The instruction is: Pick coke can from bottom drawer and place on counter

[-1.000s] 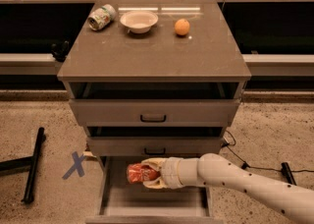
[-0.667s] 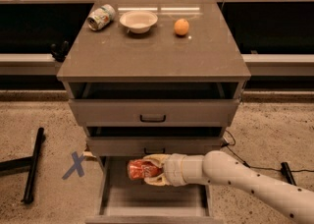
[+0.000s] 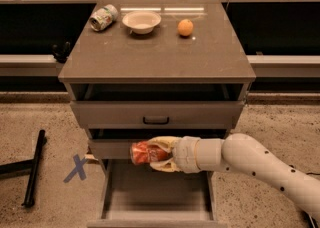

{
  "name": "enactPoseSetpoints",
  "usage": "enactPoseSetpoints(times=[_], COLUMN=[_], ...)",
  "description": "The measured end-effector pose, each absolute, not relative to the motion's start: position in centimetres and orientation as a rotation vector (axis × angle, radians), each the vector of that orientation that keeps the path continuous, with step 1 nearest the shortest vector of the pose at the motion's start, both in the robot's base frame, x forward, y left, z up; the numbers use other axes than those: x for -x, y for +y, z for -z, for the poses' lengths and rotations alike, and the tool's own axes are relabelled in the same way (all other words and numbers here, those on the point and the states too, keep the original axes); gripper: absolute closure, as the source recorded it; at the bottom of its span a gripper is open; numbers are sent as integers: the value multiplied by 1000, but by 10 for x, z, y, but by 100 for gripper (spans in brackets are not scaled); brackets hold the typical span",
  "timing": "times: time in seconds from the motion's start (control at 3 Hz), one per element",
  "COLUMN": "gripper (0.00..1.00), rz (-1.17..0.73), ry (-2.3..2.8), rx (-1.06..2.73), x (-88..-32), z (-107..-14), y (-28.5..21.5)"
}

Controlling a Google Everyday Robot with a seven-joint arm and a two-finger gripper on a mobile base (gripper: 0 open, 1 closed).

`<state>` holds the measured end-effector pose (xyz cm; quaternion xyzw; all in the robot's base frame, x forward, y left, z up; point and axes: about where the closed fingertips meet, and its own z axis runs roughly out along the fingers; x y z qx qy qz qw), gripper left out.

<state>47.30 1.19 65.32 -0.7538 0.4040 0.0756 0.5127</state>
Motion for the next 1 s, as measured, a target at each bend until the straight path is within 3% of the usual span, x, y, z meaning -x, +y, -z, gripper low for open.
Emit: enactPoseSetpoints(times=[0.67, 1.0], gripper=[100, 100], rz=[-174, -59], ry=[963, 886], rx=[1772, 1682], x=[-477, -491], z=[-663, -727], y=[4, -27])
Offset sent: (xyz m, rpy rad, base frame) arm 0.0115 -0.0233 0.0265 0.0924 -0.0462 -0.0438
